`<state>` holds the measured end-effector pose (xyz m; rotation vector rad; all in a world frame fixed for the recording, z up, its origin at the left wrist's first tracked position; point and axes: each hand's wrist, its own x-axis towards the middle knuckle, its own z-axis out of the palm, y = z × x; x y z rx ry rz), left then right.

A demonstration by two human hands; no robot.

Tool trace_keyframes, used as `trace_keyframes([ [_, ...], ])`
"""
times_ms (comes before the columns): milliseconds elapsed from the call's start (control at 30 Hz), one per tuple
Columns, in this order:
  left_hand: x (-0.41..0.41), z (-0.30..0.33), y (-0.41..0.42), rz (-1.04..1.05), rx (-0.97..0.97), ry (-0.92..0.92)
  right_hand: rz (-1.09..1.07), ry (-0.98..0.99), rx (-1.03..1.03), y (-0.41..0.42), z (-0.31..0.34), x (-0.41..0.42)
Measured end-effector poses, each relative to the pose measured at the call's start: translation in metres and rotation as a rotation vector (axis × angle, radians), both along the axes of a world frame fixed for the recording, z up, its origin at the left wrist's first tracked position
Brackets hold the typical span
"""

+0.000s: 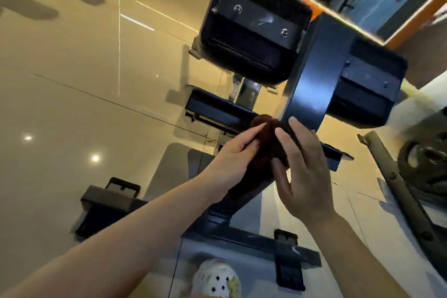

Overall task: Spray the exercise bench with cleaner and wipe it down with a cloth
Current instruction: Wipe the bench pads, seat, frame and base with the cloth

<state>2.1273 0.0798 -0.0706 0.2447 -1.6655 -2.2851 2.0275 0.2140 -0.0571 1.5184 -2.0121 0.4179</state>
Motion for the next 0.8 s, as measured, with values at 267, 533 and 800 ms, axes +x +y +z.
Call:
trace_keyframes([
  [267, -0.078, 0.092, 0.013, 0.152, -0.989, 0.098, -0.182, -0.374, -0.093, 0.016, 0.066, -0.005],
  [533, -0.078, 0.066, 0.022, 0.247, -1.812, -0.078, -0.23, -0.664, 0.011, 0.052, 0.078, -0.013],
  [800, -0.091, 0.1, -0.001, 0.349, -2.012, -0.356, -0.174, -0.768, -0.049, 0.059, 0.072, -0.01],
])
